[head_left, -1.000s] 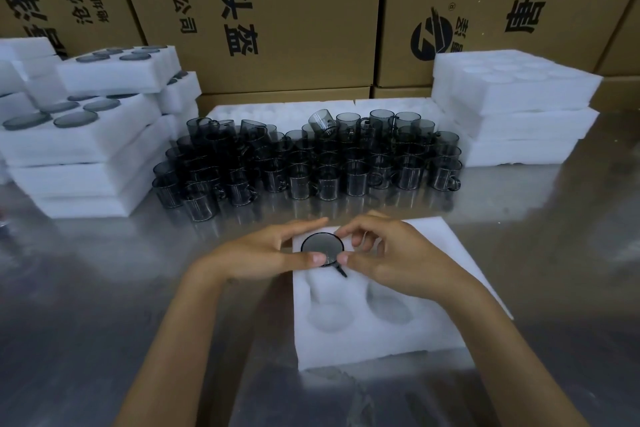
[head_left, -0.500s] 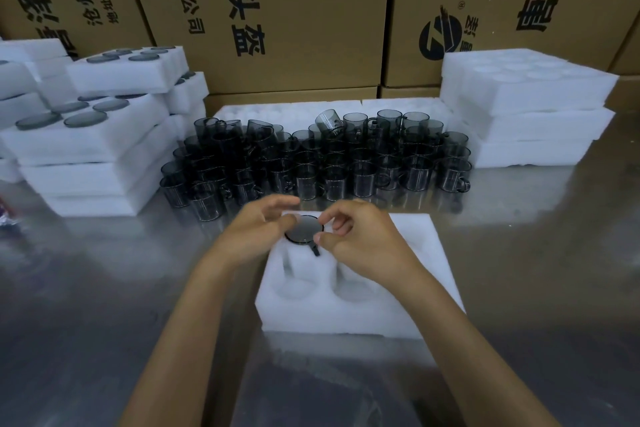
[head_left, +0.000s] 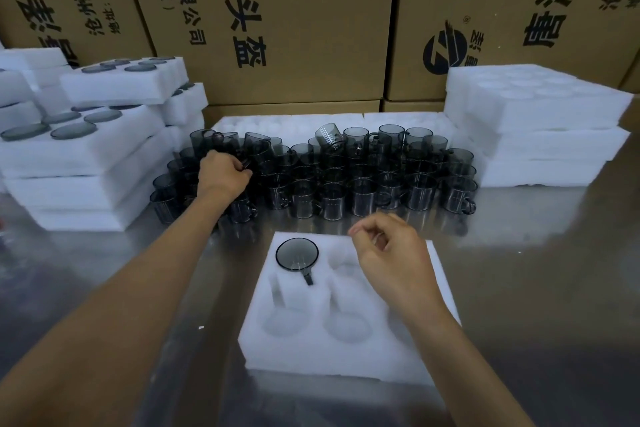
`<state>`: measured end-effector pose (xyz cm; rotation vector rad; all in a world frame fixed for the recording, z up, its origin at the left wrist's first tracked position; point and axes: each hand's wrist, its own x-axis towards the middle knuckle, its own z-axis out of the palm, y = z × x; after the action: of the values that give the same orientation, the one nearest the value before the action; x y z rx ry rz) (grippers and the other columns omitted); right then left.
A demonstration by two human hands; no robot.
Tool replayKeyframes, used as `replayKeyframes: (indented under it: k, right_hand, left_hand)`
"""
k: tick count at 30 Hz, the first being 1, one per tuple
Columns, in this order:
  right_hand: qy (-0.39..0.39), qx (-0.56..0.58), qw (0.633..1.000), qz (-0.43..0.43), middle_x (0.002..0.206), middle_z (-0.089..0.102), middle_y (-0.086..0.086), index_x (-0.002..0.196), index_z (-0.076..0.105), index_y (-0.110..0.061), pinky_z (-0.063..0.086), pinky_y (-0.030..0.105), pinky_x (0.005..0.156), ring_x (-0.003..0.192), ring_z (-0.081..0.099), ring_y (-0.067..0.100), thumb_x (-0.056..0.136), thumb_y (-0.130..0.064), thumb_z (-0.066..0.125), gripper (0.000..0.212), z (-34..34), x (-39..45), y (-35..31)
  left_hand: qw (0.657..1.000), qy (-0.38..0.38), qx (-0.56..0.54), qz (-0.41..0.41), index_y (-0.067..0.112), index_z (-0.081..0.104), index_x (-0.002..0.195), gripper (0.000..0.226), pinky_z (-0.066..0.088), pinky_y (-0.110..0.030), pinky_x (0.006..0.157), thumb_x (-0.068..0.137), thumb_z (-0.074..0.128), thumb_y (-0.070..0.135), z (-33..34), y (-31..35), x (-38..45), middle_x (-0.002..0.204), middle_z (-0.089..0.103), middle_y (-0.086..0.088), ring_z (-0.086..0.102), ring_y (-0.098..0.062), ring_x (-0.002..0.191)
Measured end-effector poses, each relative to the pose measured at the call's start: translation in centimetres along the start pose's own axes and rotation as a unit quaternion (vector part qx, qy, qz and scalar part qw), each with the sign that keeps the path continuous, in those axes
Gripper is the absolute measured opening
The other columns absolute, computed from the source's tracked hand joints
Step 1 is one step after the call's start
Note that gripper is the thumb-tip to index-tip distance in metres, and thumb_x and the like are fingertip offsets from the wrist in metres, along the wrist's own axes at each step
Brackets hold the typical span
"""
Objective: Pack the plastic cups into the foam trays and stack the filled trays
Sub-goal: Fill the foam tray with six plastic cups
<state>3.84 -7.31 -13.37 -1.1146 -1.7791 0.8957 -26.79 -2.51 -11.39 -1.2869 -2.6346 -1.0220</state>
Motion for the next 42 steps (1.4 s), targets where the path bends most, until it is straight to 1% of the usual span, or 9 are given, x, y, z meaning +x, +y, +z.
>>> replayKeyframes:
  k: [4, 8, 15, 21, 28, 33, 36, 38, 42]
  right_hand:
    - [0.001, 0.01, 1.0, 0.0, 0.086, 0.063, -0.008, 0.078, 0.068, -0.023, 0.045, 0.025, 0.072, 0.072, 0.053, 0.005, 0.091, -0.015, 0.06, 0.018, 0.0, 0.0, 0.1]
    - [-0.002, 0.007, 1.0, 0.002, 0.086, 0.063, -0.008, 0.078, 0.068, -0.023, 0.04, 0.022, 0.069, 0.073, 0.053, 0.004, 0.091, -0.015, 0.06, 0.018, -0.1, -0.1, 0.1]
    - [0.015, 0.045, 0.999, 0.012, 0.082, 0.064, -0.011, 0.096, 0.066, -0.031, 0.041, 0.022, 0.069, 0.072, 0.055, 0.002, 0.094, -0.025, 0.063, 0.007, -0.3, -0.5, -0.3]
    - [0.011, 0.132, 0.991, -0.031, 0.112, 0.062, -0.015, 0.142, 0.044, -0.041, 0.043, 0.008, 0.07, 0.095, 0.061, 0.002, 0.088, -0.035, 0.074, 0.063, -0.7, -1.6, -1.1]
    - [0.03, 0.138, 0.984, -0.111, 0.128, 0.06, -0.019, 0.135, 0.047, -0.041, 0.046, 0.026, 0.087, 0.116, 0.06, 0.008, 0.086, -0.012, 0.074, 0.063, -1.2, -2.5, -1.6]
    - [0.012, 0.099, 0.985, -0.139, 0.139, 0.055, -0.015, 0.139, 0.045, -0.042, 0.047, 0.047, 0.106, 0.129, 0.054, 0.014, 0.088, -0.004, 0.068, 0.068, -1.4, -2.5, -1.7]
    - [0.009, 0.096, 0.985, -0.143, 0.136, 0.056, -0.019, 0.14, 0.045, -0.043, 0.05, 0.036, 0.097, 0.123, 0.056, 0.01, 0.087, -0.004, 0.067, 0.07, -1.7, -2.6, -1.8]
    - [-0.001, 0.102, 0.985, -0.14, 0.134, 0.056, -0.021, 0.14, 0.046, -0.044, 0.051, 0.033, 0.092, 0.115, 0.058, 0.01, 0.085, -0.003, 0.067, 0.071, -2.0, -2.6, -1.8]
    - [-0.069, 0.123, 0.983, -0.119, 0.131, 0.06, -0.02, 0.138, 0.044, -0.041, 0.047, 0.018, 0.087, 0.12, 0.057, 0.003, 0.084, -0.01, 0.077, 0.071, -2.6, -2.6, -2.0]
  left_hand:
    - [0.998, 0.015, -0.05, -0.029, 0.003, 0.074, 0.105, 0.023, 0.053, -0.037, 0.091, 0.093, 0.069, 0.022, 0.7, 0.1, 0.1, 0.11, 0.071, -0.019, 0.065, -0.034, 0.104]
    - [0.992, 0.036, -0.116, -0.035, 0.004, 0.072, 0.114, 0.031, 0.047, -0.03, 0.098, 0.091, 0.071, 0.025, -0.1, 0.4, -1.0, 0.114, 0.071, -0.018, 0.063, -0.029, 0.111]
    - [0.968, -0.023, -0.239, 0.078, 0.028, 0.077, 0.088, 0.007, 0.048, -0.012, 0.071, 0.083, 0.079, 0.032, -3.5, 3.3, -8.7, 0.084, 0.073, 0.013, 0.062, 0.006, 0.073]
    - [0.93, -0.084, -0.3, 0.195, 0.032, 0.077, 0.079, 0.008, 0.04, -0.014, 0.059, 0.078, 0.083, 0.026, -4.6, 6.6, -17.1, 0.074, 0.069, 0.015, 0.051, 0.0, 0.061]
    - [0.926, -0.067, -0.282, 0.241, 0.015, 0.078, 0.082, 0.007, 0.038, -0.009, 0.066, 0.077, 0.083, 0.014, -4.9, 7.2, -20.0, 0.075, 0.065, 0.011, 0.056, -0.004, 0.072]
    - [0.927, -0.077, -0.281, 0.237, 0.038, 0.075, 0.084, 0.012, 0.039, -0.01, 0.065, 0.082, 0.078, 0.027, -4.9, 6.5, -20.7, 0.083, 0.07, 0.02, 0.058, -0.006, 0.076]
    - [0.92, -0.101, -0.305, 0.224, 0.04, 0.071, 0.094, 0.013, 0.04, -0.014, 0.057, 0.091, 0.07, 0.028, -5.1, 6.5, -20.9, 0.085, 0.072, 0.022, 0.059, -0.007, 0.067]
    - [0.912, -0.13, -0.327, 0.208, 0.038, 0.061, 0.108, 0.017, 0.047, -0.023, 0.058, 0.095, 0.065, 0.029, -5.1, 6.5, -21.0, 0.085, 0.074, 0.019, 0.062, -0.025, 0.07]
    - [0.909, -0.168, -0.302, 0.231, 0.05, 0.034, 0.141, 0.06, 0.051, -0.033, 0.072, 0.093, 0.065, 0.032, -5.0, 6.5, -21.3, 0.084, 0.074, 0.018, 0.065, -0.025, 0.076]
